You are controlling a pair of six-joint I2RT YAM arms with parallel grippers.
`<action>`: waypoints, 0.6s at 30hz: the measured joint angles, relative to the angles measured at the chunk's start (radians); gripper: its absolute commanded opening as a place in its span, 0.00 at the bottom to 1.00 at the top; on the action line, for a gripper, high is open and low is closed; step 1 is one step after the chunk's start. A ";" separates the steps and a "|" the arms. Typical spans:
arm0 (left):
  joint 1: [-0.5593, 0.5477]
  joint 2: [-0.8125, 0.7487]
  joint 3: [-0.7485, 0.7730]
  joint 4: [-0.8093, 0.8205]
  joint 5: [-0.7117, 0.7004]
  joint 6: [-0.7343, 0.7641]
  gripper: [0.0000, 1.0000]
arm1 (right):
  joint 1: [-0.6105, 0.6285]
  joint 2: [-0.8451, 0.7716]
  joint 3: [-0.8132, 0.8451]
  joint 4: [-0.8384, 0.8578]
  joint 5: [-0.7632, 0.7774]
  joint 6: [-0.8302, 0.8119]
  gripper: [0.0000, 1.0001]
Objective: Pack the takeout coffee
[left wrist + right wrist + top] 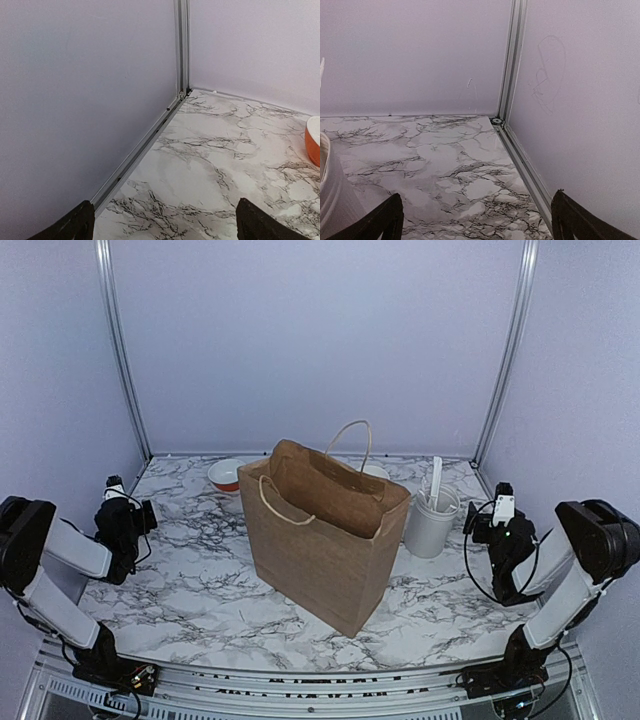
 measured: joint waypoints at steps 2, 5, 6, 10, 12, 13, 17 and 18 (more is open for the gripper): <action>0.011 0.001 -0.004 0.024 0.035 0.004 0.99 | 0.000 0.000 0.003 -0.002 -0.001 0.000 1.00; 0.029 0.001 -0.021 0.072 0.116 0.010 0.99 | -0.001 0.000 0.005 -0.003 -0.002 0.000 1.00; 0.037 0.002 -0.033 0.093 0.147 0.013 0.99 | -0.001 0.000 0.006 -0.003 -0.003 0.000 1.00; 0.044 0.020 -0.086 0.173 0.239 0.037 0.99 | -0.001 0.000 0.006 -0.006 -0.004 0.000 1.00; 0.045 0.024 -0.089 0.184 0.269 0.043 0.99 | -0.001 0.000 0.006 -0.007 -0.005 0.000 1.00; 0.046 0.024 -0.089 0.190 0.281 0.047 0.99 | -0.001 0.000 0.006 -0.007 -0.005 0.000 1.00; 0.047 0.024 -0.089 0.210 0.303 0.054 0.99 | -0.003 0.000 0.006 -0.008 -0.008 0.000 1.00; 0.047 0.024 -0.089 0.212 0.307 0.054 0.99 | -0.003 0.000 0.006 -0.009 -0.009 0.000 1.00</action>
